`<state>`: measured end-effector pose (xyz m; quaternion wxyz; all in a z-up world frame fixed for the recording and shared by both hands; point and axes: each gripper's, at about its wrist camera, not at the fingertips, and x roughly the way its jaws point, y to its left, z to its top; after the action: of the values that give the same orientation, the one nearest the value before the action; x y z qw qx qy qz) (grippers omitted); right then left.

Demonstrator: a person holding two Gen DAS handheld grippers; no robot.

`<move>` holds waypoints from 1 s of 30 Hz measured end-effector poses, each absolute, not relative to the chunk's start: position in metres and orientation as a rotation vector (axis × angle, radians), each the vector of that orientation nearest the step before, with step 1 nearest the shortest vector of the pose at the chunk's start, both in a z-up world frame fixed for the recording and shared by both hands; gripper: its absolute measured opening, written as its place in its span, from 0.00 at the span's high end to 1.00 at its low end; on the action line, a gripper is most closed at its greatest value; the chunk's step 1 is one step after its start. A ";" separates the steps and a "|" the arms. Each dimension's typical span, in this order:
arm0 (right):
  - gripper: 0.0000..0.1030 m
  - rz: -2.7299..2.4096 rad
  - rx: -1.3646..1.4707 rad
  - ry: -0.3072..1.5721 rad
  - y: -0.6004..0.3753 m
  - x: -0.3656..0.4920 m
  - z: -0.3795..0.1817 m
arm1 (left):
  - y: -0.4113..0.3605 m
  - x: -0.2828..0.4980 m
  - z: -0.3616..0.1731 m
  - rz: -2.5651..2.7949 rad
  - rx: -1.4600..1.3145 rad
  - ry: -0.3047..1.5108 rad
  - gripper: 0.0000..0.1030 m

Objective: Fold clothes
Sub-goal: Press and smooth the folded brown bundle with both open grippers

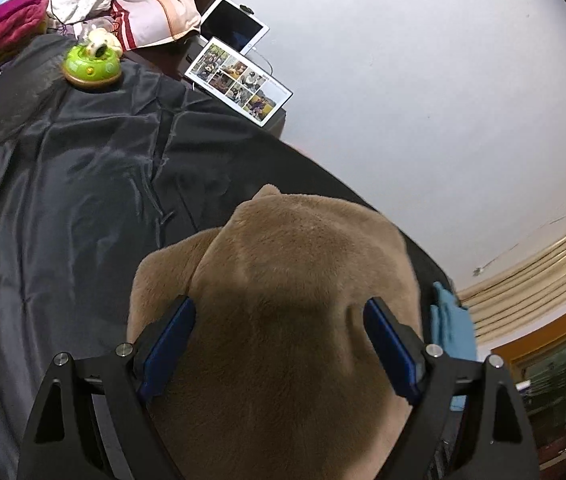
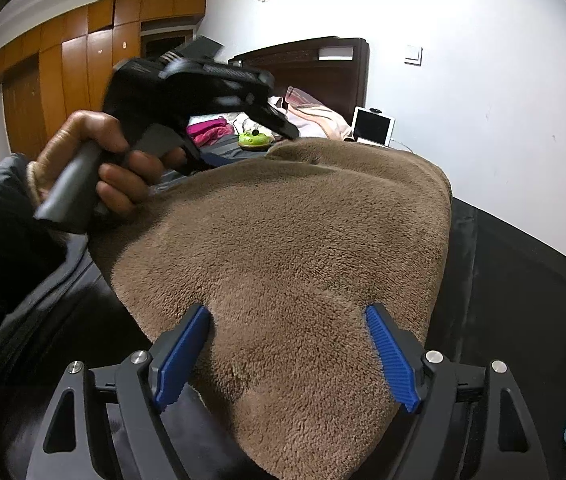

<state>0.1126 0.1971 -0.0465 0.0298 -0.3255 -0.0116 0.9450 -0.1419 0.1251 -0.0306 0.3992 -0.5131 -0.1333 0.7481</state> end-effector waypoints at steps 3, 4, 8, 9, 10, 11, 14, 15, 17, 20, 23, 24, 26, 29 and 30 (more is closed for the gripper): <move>0.20 2.914 -1.002 -0.029 0.198 0.113 -0.046 | 0.115 -0.138 -0.021 1.893 -1.288 -0.333 0.13; 0.20 2.915 -1.002 -0.026 0.198 0.113 -0.046 | 0.112 -0.135 -0.018 1.907 -1.284 -0.306 0.13; 0.17 2.917 -1.002 -0.017 0.199 0.113 -0.047 | 0.105 -0.128 -0.017 1.951 -1.284 -0.215 0.12; 0.16 2.918 -1.002 -0.015 0.199 0.113 -0.047 | 0.104 -0.127 -0.020 1.946 -1.289 -0.204 0.12; 0.15 2.919 -1.003 -0.012 0.200 0.111 -0.047 | 0.103 -0.125 -0.023 1.942 -1.294 -0.193 0.12; 0.14 2.921 -1.003 -0.010 0.200 0.110 -0.047 | 0.102 -0.124 -0.027 1.937 -1.299 -0.182 0.11; 0.13 2.921 -1.004 -0.011 0.199 0.110 -0.047 | 0.101 -0.123 -0.036 1.911 -1.322 -0.161 0.11; 0.12 2.921 -1.005 -0.011 0.199 0.110 -0.047 | 0.103 -0.124 -0.040 1.897 -1.333 -0.158 0.11; 0.12 2.922 -1.006 -0.012 0.199 0.110 -0.047 | 0.105 -0.126 -0.047 1.869 -1.354 -0.153 0.11; 0.12 2.923 -1.006 -0.011 0.198 0.110 -0.047 | 0.108 -0.131 -0.057 1.826 -1.387 -0.149 0.06; 0.11 2.929 -1.004 -0.003 0.200 0.110 -0.046 | 0.108 -0.140 -0.069 1.772 -1.438 -0.179 0.02; 0.11 2.934 -1.002 0.006 0.201 0.111 -0.046 | 0.108 -0.142 -0.073 1.754 -1.449 -0.188 0.02; 0.11 2.948 -0.993 0.030 0.204 0.111 -0.045 | 0.107 -0.144 -0.076 1.738 -1.446 -0.190 0.02; 0.10 2.979 -0.977 0.099 0.212 0.115 -0.041 | 0.107 -0.144 -0.078 1.728 -1.426 -0.183 0.02; 0.10 2.990 -0.974 0.152 0.217 0.117 -0.037 | 0.107 -0.144 -0.078 1.725 -1.420 -0.180 0.01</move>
<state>0.1168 0.2167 -0.0371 -0.0033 -0.3095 0.0482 0.9497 -0.1443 0.1071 -0.0780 0.4352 -0.5703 -0.0724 0.6929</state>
